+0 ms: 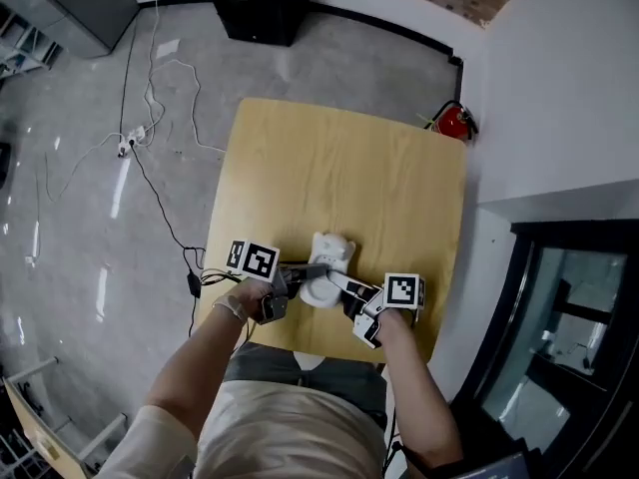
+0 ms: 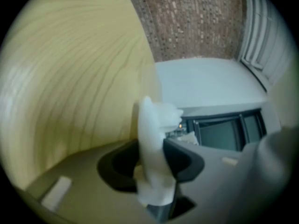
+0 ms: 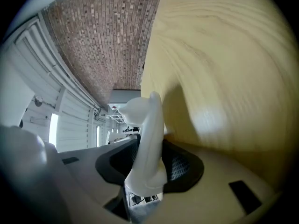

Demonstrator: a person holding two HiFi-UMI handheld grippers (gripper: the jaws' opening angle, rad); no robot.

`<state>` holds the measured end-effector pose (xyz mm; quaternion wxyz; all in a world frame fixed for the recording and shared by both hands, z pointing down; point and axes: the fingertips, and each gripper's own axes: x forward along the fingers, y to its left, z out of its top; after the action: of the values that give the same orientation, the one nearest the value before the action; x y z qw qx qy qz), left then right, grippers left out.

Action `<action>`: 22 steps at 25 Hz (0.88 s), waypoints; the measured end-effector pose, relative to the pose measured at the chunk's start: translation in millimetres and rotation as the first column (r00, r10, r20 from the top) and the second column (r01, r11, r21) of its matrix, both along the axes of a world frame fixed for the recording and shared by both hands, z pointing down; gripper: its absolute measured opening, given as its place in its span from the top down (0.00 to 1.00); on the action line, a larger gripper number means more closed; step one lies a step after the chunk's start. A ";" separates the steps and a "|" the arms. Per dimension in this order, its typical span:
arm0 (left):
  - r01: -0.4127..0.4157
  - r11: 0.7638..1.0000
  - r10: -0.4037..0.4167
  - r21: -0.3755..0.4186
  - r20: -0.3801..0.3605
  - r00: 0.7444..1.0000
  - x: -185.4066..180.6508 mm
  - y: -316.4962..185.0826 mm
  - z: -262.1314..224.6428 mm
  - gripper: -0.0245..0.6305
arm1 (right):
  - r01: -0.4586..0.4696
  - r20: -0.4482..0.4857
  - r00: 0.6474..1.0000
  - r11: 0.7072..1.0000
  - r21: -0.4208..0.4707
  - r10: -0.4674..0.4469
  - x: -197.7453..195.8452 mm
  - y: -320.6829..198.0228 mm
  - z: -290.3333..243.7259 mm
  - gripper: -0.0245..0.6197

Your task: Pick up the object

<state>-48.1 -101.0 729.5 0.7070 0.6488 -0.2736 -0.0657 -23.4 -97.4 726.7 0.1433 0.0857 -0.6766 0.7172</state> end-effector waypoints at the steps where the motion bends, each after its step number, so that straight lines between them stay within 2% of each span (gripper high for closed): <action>1: -0.038 0.998 0.037 0.048 0.023 0.999 -5.9 4.2 -3.9 0.71 | -0.030 -0.001 1.000 0.999 0.033 0.030 -5.6 5.3 -2.9 0.70; 3: -0.099 0.978 0.085 0.181 0.087 0.993 -23.4 16.0 -20.9 0.74 | -0.100 0.053 0.994 0.988 0.115 0.095 -25.7 19.4 -21.5 0.72; 5: -0.134 0.939 0.093 0.317 0.139 0.986 -44.3 23.3 -50.2 0.74 | -0.163 0.122 0.983 0.960 0.228 0.138 -47.9 27.0 -49.9 0.72; 7: -0.158 0.880 0.083 0.448 0.182 0.980 -63.1 23.6 -88.5 0.74 | -0.194 0.140 0.978 0.910 0.366 0.152 -63.3 28.0 -80.5 0.72; 8: -0.165 0.841 0.070 0.515 0.199 0.978 -71.1 22.7 -110.2 0.75 | -0.203 0.151 0.977 0.872 0.445 0.150 -70.5 26.1 -101.8 0.72; 9: -0.169 0.793 0.051 0.586 0.213 0.976 -77.8 20.9 -134.9 0.75 | -0.209 0.169 0.976 0.823 0.529 0.139 -77.1 22.7 -127.4 0.72; 10: -0.173 0.733 0.025 0.658 0.228 0.973 -83.4 17.6 -162.8 0.75 | -0.213 0.190 0.974 0.761 0.613 0.120 -82.5 18.1 -155.7 0.72; 11: -0.181 0.663 -0.002 0.727 0.244 0.970 -87.6 12.6 -193.4 0.75 | -0.218 0.213 0.973 0.688 0.692 0.094 -86.5 12.0 -186.0 0.72; 13: -0.212 0.499 -0.057 0.841 0.276 0.960 -91.7 -0.1 -259.4 0.75 | -0.235 0.256 0.966 0.515 0.824 0.032 -90.9 -2.3 -251.1 0.72; 15: -0.250 0.330 -0.113 0.910 0.301 0.947 -91.8 -4.3 -328.1 0.75 | -0.257 0.284 0.958 0.334 0.907 -0.035 -92.2 -7.6 -318.1 0.72; 17: -0.276 0.182 -0.169 0.944 0.307 0.937 -88.1 5.4 -394.3 0.75 | -0.275 0.294 0.951 0.172 0.946 -0.099 -90.2 1.5 -380.8 0.72; 19: -0.286 0.059 -0.222 0.956 0.292 0.930 -82.3 23.3 -450.3 0.75 | -0.292 0.293 0.944 0.030 0.956 -0.153 -85.9 19.0 -432.7 0.72; 20: -0.297 0.009 -0.244 0.955 0.290 0.925 -79.9 33.8 -471.1 0.75 | -0.298 0.288 0.941 -0.036 0.954 -0.177 -83.8 29.2 -453.7 0.72; 21: -0.312 -0.030 -0.263 0.950 0.294 0.919 -77.5 44.6 -487.0 0.75 | -0.301 0.279 0.940 -0.093 0.949 -0.199 -81.7 39.6 -471.3 0.72; 22: -0.325 -0.057 -0.280 0.944 0.297 0.913 -74.6 55.0 -499.1 0.75 | -0.298 0.264 0.940 -0.139 0.944 -0.217 -78.9 49.7 -485.5 0.72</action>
<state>-122.7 -46.0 230.3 -0.0649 0.9568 -0.2673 -0.0947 -102.4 -47.7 241.1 -0.1122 0.0616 -0.9911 -0.0364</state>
